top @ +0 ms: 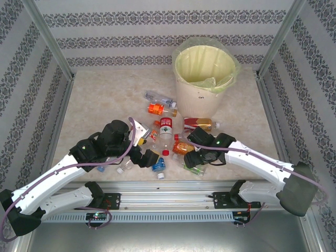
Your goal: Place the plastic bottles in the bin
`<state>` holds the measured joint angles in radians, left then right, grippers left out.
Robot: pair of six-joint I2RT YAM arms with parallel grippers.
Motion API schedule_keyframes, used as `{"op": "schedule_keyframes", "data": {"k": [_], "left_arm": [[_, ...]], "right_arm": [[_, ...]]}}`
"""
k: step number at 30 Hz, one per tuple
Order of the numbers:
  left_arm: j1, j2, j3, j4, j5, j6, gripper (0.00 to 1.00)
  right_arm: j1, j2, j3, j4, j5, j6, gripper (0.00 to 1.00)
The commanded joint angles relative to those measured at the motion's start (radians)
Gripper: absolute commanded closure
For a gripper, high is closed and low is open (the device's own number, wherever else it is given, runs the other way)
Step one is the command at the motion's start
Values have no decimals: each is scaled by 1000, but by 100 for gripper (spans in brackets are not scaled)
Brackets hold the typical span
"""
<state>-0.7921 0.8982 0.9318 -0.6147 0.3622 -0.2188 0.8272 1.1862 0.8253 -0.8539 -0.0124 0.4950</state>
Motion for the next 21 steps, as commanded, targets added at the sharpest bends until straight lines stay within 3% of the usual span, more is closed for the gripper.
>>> {"op": "schedule_keyframes", "data": {"k": [1, 21], "left_arm": [[-10, -18, -17, 29, -2, -21, 0], [-10, -19, -42, 65, 1, -33, 0]], "right_arm": [[16, 23, -14, 7, 41, -10, 22], [103, 171, 9, -25, 59, -10, 21]]}}
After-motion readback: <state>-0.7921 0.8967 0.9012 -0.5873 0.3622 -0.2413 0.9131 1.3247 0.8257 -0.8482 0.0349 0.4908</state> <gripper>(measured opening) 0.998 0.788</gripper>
